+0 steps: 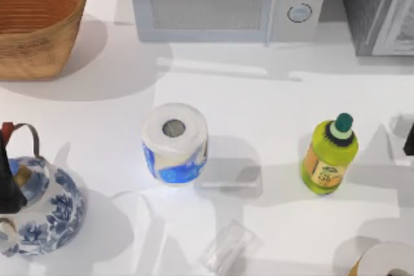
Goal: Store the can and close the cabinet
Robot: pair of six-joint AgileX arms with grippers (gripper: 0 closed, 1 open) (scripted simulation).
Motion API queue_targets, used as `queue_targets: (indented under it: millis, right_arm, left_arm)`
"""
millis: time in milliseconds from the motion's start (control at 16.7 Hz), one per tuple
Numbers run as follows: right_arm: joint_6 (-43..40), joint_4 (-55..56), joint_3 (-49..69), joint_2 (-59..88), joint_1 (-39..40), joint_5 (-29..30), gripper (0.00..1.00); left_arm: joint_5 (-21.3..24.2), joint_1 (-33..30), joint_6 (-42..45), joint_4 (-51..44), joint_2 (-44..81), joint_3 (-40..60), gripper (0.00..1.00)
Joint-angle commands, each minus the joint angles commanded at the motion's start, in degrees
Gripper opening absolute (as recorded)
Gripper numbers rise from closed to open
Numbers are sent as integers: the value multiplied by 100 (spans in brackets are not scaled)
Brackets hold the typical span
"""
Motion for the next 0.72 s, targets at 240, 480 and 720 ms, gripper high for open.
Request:
queue_targets:
  millis: [240, 480, 720]
  right_arm:
    - [-1, -418, 593, 170, -33, -14, 100]
    - [-51, -533, 793, 260, -260, -243, 100]
    - [-51, -533, 793, 260, -260, -243, 85]
  left_arm:
    - [0, 0, 0, 0, 0, 0, 100]
    - [0, 0, 0, 0, 0, 0, 100]
    - [0, 0, 0, 0, 0, 0, 100]
